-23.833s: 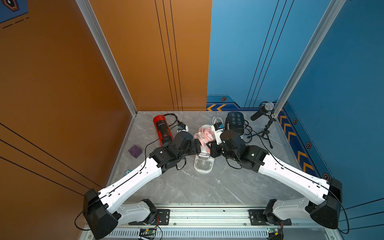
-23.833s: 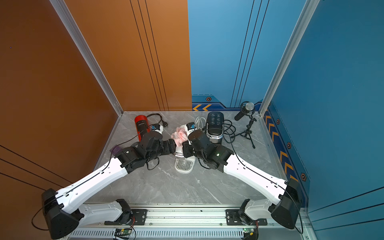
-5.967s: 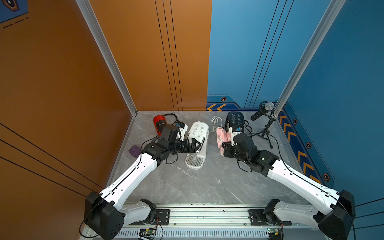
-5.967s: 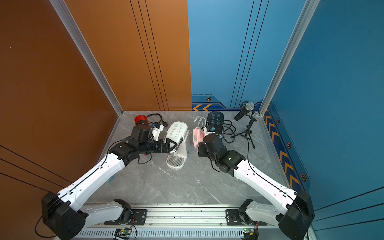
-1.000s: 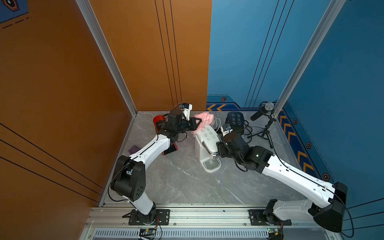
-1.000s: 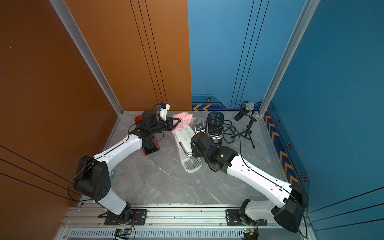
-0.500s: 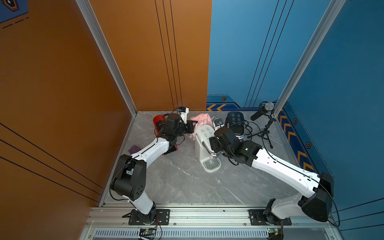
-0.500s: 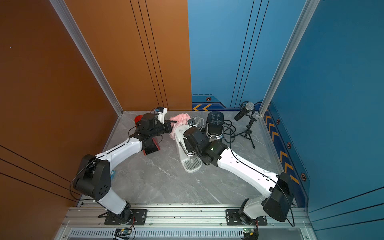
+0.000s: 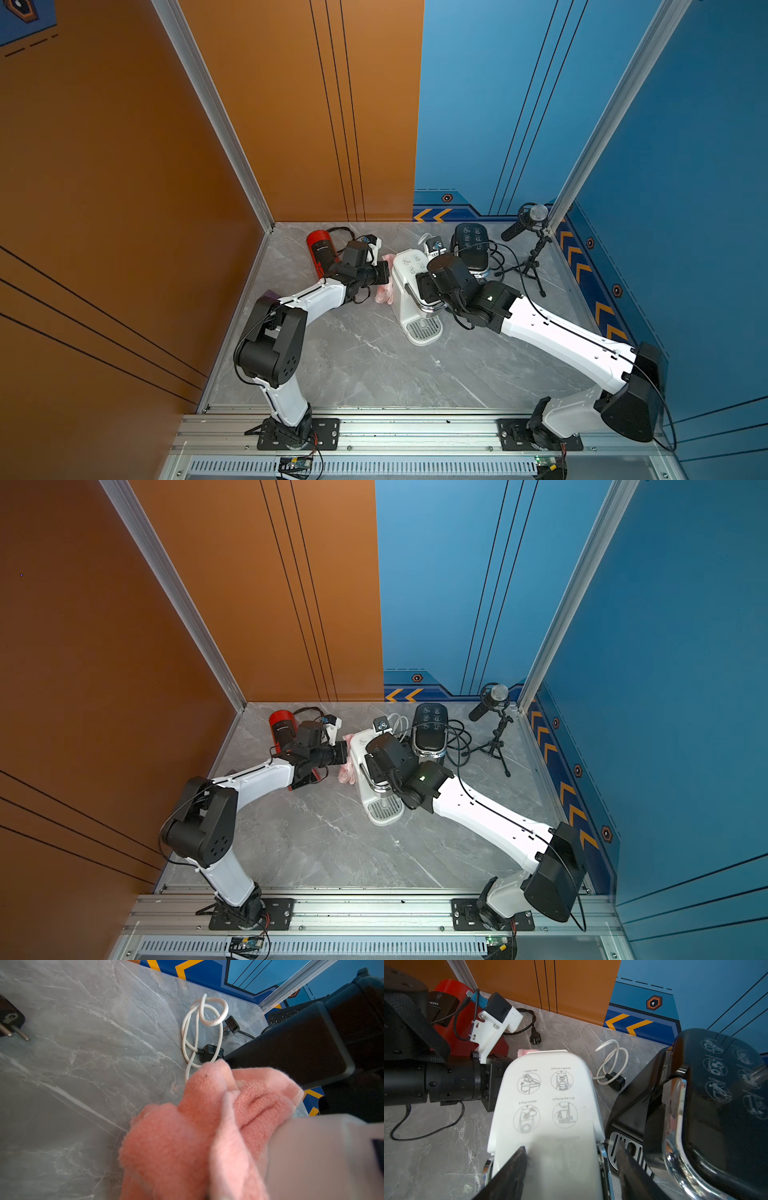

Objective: Wipe the surface of a coffee machine
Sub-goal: Wipe the dirt from the surface of the coffee machine.

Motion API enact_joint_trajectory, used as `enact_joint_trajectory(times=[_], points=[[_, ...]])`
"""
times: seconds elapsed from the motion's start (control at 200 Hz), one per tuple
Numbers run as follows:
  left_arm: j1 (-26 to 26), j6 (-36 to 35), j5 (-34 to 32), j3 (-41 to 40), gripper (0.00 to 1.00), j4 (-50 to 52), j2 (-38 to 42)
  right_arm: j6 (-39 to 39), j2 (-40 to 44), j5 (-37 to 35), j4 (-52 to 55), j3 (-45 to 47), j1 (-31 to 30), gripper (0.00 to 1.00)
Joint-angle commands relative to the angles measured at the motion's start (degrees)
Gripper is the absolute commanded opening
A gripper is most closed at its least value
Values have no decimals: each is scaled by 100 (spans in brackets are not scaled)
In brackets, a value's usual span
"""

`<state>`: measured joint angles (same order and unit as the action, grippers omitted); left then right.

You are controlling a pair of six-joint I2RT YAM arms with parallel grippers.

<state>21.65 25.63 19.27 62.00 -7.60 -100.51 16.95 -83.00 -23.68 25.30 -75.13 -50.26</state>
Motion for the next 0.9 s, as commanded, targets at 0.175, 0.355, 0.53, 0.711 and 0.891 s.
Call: enact_joint_trajectory(times=[0.175, 0.355, 0.53, 0.711, 0.891], points=[[323, -89, 173, -110, 0, 165, -406, 68, -303, 325, 516, 439, 49, 68], [63, 65, 291, 228, 0, 271, -179, 180, -226, 440, 428, 694, 51, 68], [-251, -33, 896, 826, 0, 517, 197, 277, -131, 523, 375, 880, 60, 68], [-147, -252, 1823, 1313, 0, 534, 194, 300, -50, 575, 357, 970, 134, 68], [26, -508, 2404, 1449, 0, 532, 145, 300, 118, 632, 362, 1076, 244, 68]])
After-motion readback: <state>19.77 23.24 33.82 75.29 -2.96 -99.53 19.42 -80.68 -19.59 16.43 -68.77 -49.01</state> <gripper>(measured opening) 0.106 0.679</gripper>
